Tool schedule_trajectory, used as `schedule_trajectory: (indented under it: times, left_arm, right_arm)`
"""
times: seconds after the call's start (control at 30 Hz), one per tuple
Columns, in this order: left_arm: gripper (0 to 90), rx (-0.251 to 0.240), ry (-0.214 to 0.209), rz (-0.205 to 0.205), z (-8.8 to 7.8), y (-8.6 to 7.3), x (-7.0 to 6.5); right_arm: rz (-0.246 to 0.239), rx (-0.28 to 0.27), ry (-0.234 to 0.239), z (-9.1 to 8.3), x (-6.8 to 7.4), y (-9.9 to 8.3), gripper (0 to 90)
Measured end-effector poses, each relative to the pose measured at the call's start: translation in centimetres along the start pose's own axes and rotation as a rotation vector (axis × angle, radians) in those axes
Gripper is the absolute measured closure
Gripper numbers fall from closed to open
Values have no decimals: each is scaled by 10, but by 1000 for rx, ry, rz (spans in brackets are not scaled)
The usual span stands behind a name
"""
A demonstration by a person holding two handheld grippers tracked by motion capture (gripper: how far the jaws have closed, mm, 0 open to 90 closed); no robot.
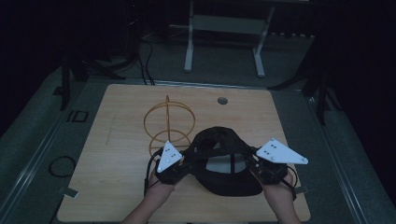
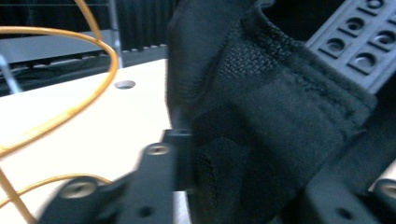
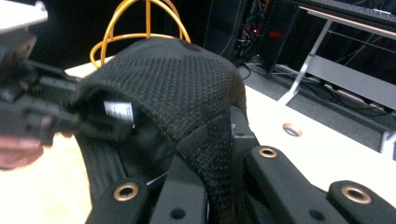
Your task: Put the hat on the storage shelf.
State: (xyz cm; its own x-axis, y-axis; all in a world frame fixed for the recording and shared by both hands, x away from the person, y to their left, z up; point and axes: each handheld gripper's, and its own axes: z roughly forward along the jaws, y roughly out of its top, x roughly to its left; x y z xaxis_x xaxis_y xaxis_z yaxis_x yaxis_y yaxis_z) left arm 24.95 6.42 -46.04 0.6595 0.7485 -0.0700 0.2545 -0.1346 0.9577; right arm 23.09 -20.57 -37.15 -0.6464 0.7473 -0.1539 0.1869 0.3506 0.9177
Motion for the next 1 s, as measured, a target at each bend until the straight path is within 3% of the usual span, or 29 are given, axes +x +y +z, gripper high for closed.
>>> schedule_trajectory:
  times: [0.07,0.13,0.3,0.53,0.7,1.0]
  left_arm:
    - [844,-7,8,-6,1,2,1]
    - [876,-3,25,19,1,5,0]
    - [885,16,56,67,5,12,-5]
    - [887,-15,88,99,5,33,-10]
    - [888,-8,73,140,11,45,-13]
    - [888,-27,43,127,16,54,-16]
  right_arm:
    - [6,6,-1,0,0,-4,883]
    - [16,14,-2,-1,0,-8,882]
    - [46,24,7,-3,-4,-20,881]
    - [83,39,17,-8,-7,-42,878]
    - [108,45,27,-12,-7,-54,871]
    - [83,29,94,-34,-6,-61,656]
